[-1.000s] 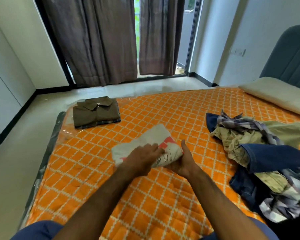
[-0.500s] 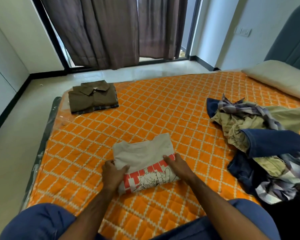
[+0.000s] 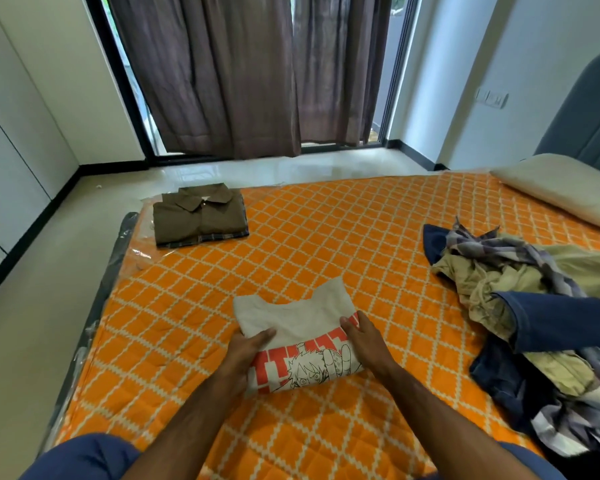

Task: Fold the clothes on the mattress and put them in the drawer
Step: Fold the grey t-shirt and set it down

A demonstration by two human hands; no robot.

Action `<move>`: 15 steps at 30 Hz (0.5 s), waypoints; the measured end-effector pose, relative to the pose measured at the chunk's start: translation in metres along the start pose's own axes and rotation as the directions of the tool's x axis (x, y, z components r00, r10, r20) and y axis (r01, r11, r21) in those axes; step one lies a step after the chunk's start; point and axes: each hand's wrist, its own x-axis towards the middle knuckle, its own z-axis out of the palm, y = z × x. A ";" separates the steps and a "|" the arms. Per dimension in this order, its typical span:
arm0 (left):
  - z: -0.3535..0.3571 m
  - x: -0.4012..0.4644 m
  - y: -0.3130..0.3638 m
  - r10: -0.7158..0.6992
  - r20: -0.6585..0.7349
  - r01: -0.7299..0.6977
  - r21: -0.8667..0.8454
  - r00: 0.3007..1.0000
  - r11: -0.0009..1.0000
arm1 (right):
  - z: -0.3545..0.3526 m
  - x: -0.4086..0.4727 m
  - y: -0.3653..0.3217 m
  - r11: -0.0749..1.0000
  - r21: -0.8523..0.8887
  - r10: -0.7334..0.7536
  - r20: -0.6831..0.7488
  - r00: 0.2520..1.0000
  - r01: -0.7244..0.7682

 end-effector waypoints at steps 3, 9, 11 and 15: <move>0.002 0.029 0.026 0.068 -0.056 -0.068 -0.003 0.996 0.998 | -0.003 0.031 -0.036 0.998 0.030 -0.059 -0.001 0.998 0.059; 0.019 0.123 0.097 0.209 -0.088 -0.205 0.045 0.974 0.978 | -0.004 0.133 -0.092 0.988 0.032 -0.148 -0.029 0.989 0.148; 0.025 0.167 0.124 0.258 -0.080 -0.251 0.096 0.963 0.963 | -0.002 0.181 -0.106 0.986 0.039 -0.158 -0.038 0.987 0.160; 0.038 0.259 0.183 0.357 -0.089 -0.334 0.204 0.930 0.920 | 0.006 0.281 -0.134 0.982 0.056 -0.174 -0.062 0.983 0.178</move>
